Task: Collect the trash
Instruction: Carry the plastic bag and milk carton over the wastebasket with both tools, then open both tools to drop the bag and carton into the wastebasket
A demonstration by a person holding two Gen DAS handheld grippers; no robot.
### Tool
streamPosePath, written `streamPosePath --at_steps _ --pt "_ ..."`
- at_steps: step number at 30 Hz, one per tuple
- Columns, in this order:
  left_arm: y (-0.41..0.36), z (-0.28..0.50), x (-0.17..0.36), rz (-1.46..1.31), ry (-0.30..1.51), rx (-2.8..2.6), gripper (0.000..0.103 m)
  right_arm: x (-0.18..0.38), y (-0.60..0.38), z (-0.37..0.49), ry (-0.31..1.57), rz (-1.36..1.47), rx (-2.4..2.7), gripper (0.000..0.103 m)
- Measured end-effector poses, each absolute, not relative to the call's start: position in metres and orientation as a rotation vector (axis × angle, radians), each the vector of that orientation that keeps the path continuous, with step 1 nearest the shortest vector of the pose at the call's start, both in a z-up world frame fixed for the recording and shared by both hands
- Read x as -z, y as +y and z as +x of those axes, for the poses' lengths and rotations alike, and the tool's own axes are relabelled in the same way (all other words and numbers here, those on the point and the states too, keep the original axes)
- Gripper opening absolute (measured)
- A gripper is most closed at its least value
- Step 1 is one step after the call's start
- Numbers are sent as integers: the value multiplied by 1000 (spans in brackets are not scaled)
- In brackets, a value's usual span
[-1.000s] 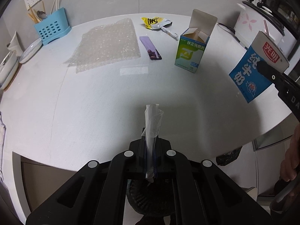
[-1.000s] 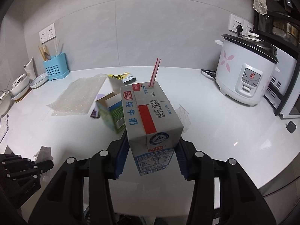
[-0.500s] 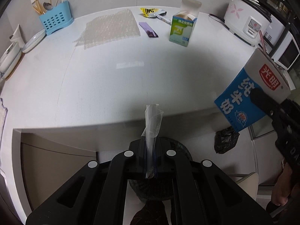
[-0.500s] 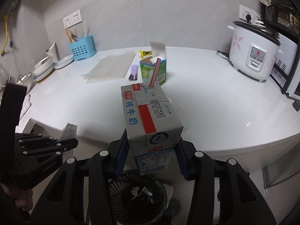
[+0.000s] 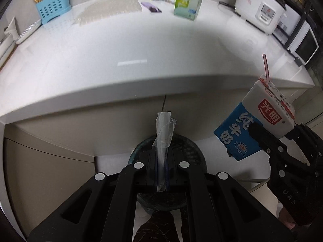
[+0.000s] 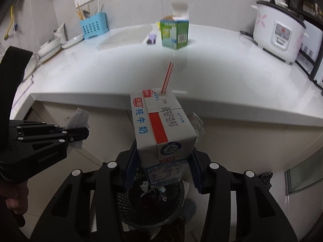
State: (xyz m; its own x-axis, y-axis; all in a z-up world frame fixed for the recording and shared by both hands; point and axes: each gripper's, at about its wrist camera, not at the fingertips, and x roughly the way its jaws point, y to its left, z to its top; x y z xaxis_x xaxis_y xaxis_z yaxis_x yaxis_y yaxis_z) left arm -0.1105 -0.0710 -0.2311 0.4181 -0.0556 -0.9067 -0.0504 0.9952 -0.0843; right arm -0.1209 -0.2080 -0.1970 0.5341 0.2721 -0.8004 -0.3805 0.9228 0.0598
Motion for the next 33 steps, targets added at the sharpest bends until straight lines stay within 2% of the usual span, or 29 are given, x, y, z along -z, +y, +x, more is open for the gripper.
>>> streamPosePath --at_steps 18,27,33 --pt "-67 -126 401 -131 1239 32 4 350 -204 -132 1126 -147 -385 43" --pt "-69 -132 456 -130 1314 46 4 406 -191 -134 1216 -190 -411 43" --pt "-69 -131 474 -117 1337 60 5 432 -190 -135 1274 -193 -394 43"
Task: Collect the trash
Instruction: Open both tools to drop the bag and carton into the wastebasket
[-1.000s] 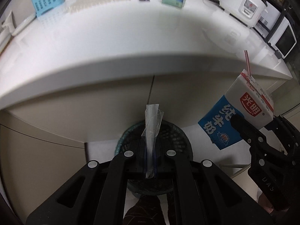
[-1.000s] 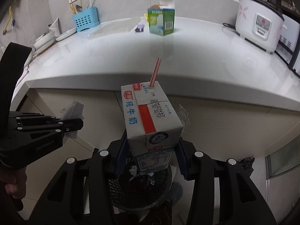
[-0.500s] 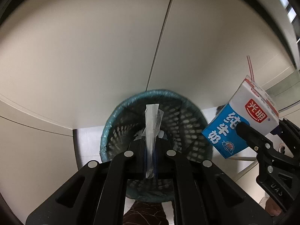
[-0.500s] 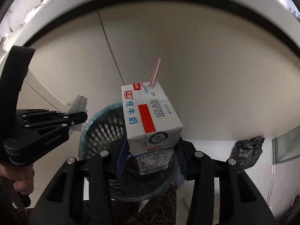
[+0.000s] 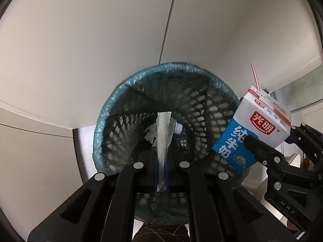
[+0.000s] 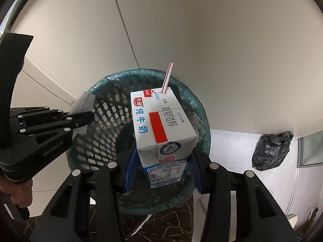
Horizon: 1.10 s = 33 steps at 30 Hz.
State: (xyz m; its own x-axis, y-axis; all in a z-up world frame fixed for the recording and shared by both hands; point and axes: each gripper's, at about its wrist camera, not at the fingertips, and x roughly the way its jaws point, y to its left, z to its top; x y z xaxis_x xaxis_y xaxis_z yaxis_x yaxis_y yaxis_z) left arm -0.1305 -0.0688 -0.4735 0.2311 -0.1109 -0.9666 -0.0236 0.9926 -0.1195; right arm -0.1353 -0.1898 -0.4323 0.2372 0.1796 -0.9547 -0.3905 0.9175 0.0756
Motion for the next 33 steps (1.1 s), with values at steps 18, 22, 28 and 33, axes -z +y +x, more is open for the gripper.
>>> streamPosePath --at_steps 18,22,28,33 --pt "-55 -131 473 -153 1344 -9 81 431 -191 -133 1278 -195 -395 43" --pt "-47 -135 470 -160 1335 -29 90 431 -191 -132 1282 -195 -402 43" --pt "-32 -143 461 -175 1313 -66 97 435 -186 -132 1287 -202 -422 43" --pt "-20 -146 458 -185 1313 -90 97 437 -177 -133 1290 -205 -438 44"
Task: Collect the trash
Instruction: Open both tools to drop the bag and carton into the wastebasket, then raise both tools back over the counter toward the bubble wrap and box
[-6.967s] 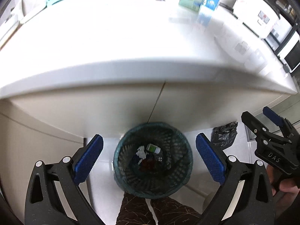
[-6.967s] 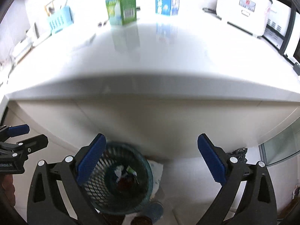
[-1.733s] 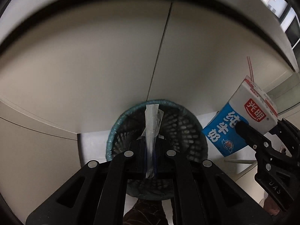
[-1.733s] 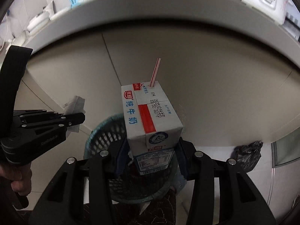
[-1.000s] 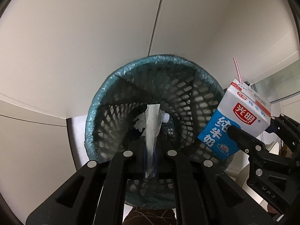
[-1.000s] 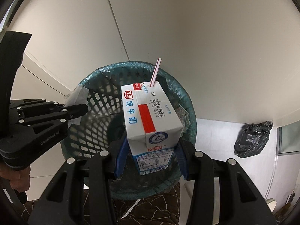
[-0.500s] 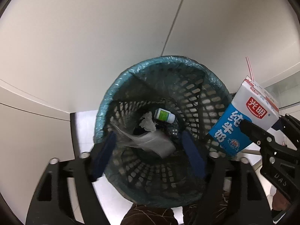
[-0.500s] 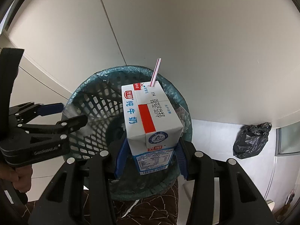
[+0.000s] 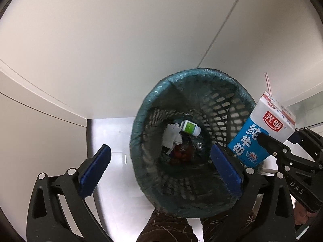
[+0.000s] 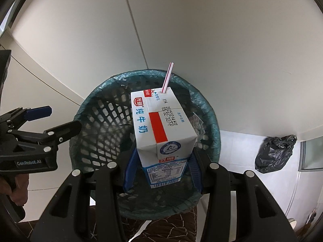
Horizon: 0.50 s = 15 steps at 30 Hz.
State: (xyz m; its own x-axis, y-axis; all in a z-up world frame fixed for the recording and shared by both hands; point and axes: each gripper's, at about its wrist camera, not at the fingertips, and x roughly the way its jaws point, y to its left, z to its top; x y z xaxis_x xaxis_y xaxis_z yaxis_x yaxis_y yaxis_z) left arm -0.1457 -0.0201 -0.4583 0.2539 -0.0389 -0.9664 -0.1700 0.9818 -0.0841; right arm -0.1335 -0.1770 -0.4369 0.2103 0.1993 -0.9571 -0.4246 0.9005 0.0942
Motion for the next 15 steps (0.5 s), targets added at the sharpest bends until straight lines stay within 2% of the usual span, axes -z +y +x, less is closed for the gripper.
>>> streamPosePath --at_steps 3,10,12,15 --pt "-16 -147 456 -185 1313 -103 97 436 -173 -135 1288 -208 -442 45" --pt "-11 -147 442 -195 1319 -128 97 420 -172 -135 1256 -215 -435 67" --pt "-12 -148 427 -192 1314 -135 97 410 -173 -136 1236 -220 -433 72" --pt "-10 -148 401 -199 1300 -140 97 381 -176 -136 1187 -227 -426 84"
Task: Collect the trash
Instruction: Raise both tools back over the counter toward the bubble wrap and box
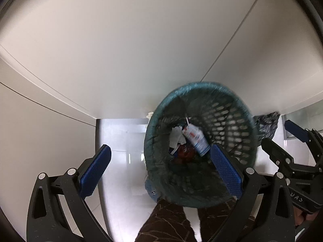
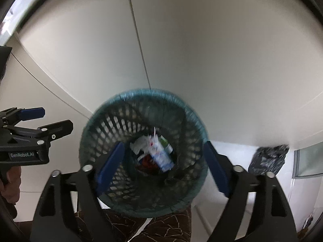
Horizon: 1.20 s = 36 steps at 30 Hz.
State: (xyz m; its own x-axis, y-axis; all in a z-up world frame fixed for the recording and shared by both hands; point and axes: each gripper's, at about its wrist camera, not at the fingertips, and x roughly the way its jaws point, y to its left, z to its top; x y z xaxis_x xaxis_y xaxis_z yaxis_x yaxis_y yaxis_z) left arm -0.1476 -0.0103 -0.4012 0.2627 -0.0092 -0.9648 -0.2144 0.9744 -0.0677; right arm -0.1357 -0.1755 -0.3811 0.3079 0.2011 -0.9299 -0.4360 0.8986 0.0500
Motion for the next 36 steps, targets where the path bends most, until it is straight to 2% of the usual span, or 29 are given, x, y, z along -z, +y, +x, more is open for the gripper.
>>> streamPosePath --at_steps 2,5,18,29,36 --pt "-11 -147 377 -183 1279 -144 97 355 -179 -135 1135 -235 -410 91" --pt "-9 -146 346 -192 1257 -140 97 320 -186 -130 1081 -219 -401 95" --pt "-12 -97 208 -186 1142 -170 97 185 -208 -71 841 -124 -367 95" --pt "-10 -43 149 -197 1073 -210 97 129 -211 -9 735 -83 -343 95" --pt "5 1 147 -220 1078 -228 97 115 -203 26 715 -101 -365 95"
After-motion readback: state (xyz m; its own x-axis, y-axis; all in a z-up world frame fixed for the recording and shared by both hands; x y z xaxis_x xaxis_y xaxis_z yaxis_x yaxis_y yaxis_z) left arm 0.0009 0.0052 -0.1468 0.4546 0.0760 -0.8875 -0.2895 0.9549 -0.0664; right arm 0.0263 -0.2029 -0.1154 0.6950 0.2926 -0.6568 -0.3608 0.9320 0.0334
